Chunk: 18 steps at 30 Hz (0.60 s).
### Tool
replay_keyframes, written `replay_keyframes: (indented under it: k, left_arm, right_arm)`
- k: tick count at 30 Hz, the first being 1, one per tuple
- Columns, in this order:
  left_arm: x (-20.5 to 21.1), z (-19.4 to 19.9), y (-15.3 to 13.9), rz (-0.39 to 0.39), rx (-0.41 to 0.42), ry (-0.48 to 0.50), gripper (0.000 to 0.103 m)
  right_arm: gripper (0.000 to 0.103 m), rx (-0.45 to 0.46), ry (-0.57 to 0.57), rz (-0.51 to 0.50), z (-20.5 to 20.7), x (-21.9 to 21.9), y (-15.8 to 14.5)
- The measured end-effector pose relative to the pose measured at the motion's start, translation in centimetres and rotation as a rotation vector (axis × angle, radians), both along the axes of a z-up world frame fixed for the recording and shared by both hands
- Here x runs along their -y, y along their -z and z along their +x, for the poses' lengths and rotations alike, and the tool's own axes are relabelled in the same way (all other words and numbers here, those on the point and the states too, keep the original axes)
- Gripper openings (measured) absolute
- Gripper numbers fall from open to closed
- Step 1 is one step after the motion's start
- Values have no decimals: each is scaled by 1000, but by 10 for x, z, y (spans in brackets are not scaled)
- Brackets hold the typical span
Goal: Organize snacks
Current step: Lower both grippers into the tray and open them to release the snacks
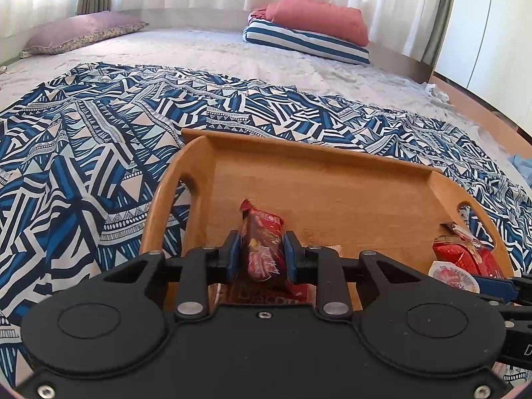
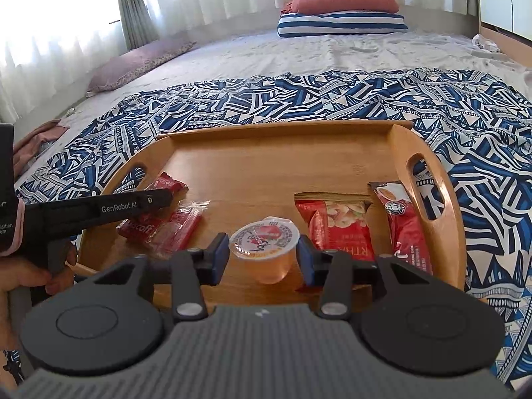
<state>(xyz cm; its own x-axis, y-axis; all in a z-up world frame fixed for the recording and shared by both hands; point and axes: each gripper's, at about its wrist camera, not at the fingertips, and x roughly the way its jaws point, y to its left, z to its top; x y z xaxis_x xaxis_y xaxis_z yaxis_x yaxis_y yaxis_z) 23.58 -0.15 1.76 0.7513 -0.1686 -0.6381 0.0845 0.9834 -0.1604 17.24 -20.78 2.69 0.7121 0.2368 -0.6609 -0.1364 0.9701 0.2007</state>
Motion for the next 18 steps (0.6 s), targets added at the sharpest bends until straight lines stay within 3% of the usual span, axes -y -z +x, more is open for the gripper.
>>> replay_keyframes:
  k: [1, 5, 18]
  left_arm:
    - [0, -1, -1, 5, 1, -5, 30]
    - [-6, -11, -9, -15, 26, -15, 70]
    - [-4, -51, -41, 19, 84, 80, 96]
  right_arm:
    - [53, 0, 1, -4, 0, 0, 0]
    - [71, 13, -4, -11, -4, -2, -2]
    - [91, 120, -45, -78, -35, -11, -22]
